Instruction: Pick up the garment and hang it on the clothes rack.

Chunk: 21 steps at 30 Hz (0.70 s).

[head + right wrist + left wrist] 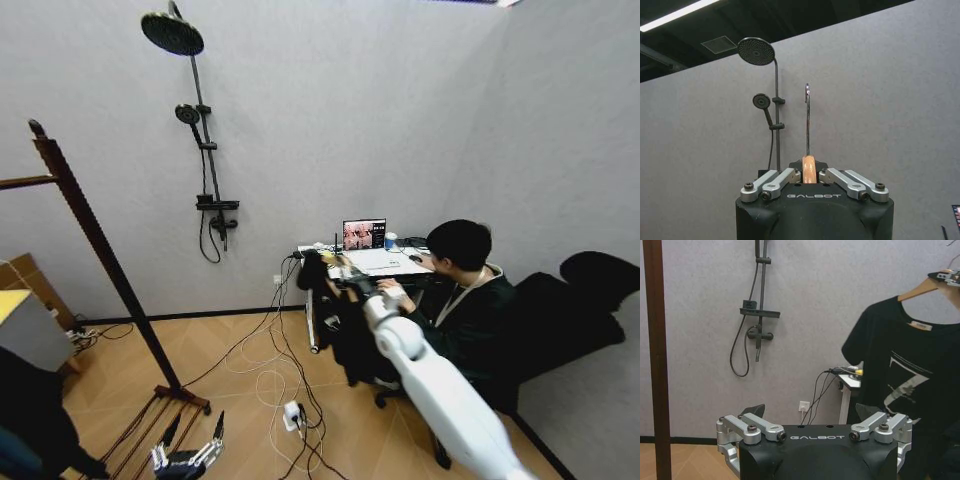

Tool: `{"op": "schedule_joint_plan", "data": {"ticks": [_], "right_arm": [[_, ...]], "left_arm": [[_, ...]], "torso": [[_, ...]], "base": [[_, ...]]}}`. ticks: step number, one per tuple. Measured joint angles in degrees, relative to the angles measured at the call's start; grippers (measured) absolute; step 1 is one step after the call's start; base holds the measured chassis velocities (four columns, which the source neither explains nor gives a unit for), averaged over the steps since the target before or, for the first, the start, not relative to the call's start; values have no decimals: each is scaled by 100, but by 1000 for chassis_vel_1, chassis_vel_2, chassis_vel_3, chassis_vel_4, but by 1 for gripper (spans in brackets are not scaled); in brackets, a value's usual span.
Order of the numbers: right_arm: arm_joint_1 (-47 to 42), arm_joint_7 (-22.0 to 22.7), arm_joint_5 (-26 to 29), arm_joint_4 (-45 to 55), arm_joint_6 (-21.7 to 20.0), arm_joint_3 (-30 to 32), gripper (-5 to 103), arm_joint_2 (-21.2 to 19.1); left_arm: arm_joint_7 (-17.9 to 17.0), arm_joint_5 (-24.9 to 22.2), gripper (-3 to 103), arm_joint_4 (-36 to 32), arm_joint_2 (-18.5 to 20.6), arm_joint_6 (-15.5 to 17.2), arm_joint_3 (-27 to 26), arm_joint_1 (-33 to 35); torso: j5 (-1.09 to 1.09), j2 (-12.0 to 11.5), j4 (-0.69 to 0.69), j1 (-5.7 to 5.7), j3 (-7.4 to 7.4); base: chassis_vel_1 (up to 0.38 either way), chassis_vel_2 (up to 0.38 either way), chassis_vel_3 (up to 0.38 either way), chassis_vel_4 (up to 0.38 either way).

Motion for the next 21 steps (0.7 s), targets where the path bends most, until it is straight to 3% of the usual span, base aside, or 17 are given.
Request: {"op": "schedule_joint_plan", "data": {"ticks": [11,21], "right_arm": [[1,-195,-33,-100,122,-142,10,9],[91,-232,-148,-270,157,-386,10,444]], "left_arm": [[0,0,100,0,0,0,0,0],[0,0,100,0,0,0,0,0]], "torso": [[1,0,-5,0,-1],[2,0,-2,0,0]], "base": [[0,0,0,0],[23,22,21,25]]}}
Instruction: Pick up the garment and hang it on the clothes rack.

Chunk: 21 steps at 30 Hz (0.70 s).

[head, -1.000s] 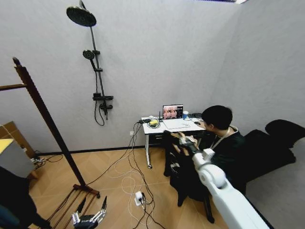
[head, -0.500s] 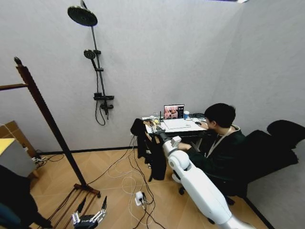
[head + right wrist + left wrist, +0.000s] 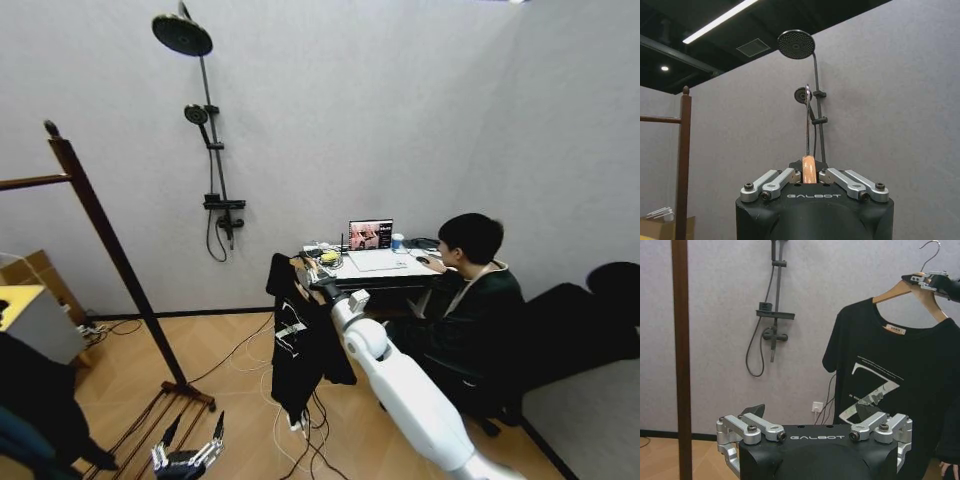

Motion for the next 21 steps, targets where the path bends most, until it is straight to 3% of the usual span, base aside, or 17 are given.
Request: {"op": "schedule_joint_plan", "data": {"ticks": [10,12,21], "right_arm": [[458,-102,-18,-153,-353,-137,10,257],[706,-166,-33,-223,-575,-143,10,344],[1074,-186,-56,-640,-560,-7,10,340]], "left_arm": [[0,0,100,0,0,0,0,-1],[0,0,100,0,0,0,0,-1],[-1,0,100,0,0,0,-1,0]], "torso": [[-2,0,0,0,0],[-1,0,0,0,0],[0,0,0,1,0]], "base": [[92,85,90,86],[116,116,123,123],[126,123,130,127]]}}
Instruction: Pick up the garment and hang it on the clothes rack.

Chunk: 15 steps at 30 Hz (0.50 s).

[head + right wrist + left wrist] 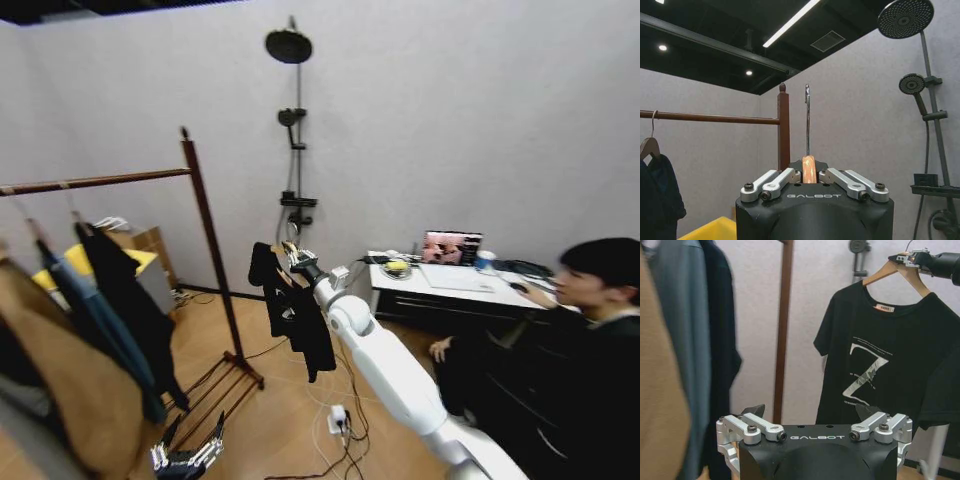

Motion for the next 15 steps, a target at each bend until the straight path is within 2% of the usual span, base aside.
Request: {"op": "schedule_joint_plan", "data": {"ticks": [6,15], "right_arm": [[47,-3,-6,-119,98,86,10,-43],[276,-153,-60,-229,13,129,10,-112]], "left_arm": [[0,0,100,0,0,0,0,0],[0,0,100,0,0,0,0,0]], "torso": [[1,0,-1,-1,0],[0,0,0,-1,0]], "base": [[135,114,127,123],[136,126,122,129]]}}
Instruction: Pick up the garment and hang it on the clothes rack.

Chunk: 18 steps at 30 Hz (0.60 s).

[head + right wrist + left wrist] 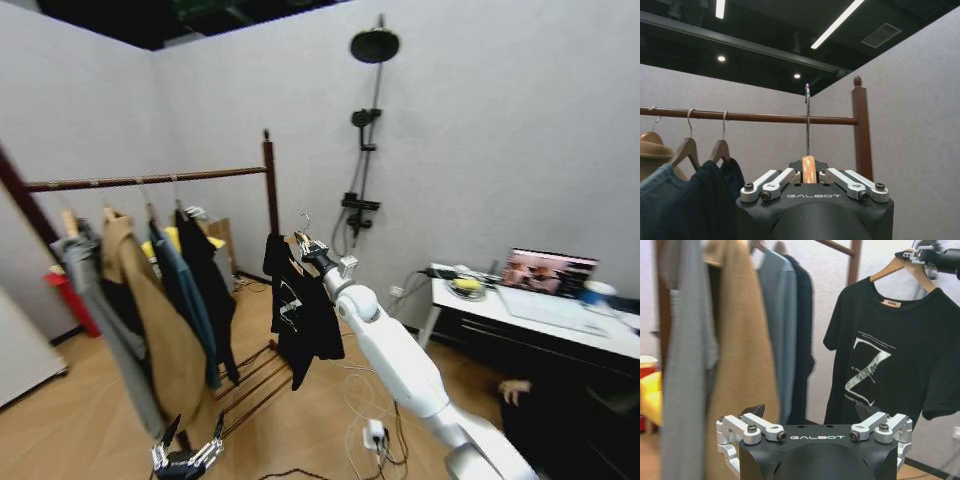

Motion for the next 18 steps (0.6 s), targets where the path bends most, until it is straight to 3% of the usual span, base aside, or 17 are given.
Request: {"op": "schedule_joint_plan", "data": {"ticks": [8,18], "right_arm": [[278,-56,-41,-195,-48,4,10,59],[666,-225,-52,-425,-180,11,10,192]], "left_arm": [[0,0,100,0,0,0,-1,0],[0,0,100,0,0,0,2,0]], "torso": [[-1,0,2,-1,0],[1,-2,-4,6,1]], "base": [[90,131,146,68],[-73,79,85,-62]]}}
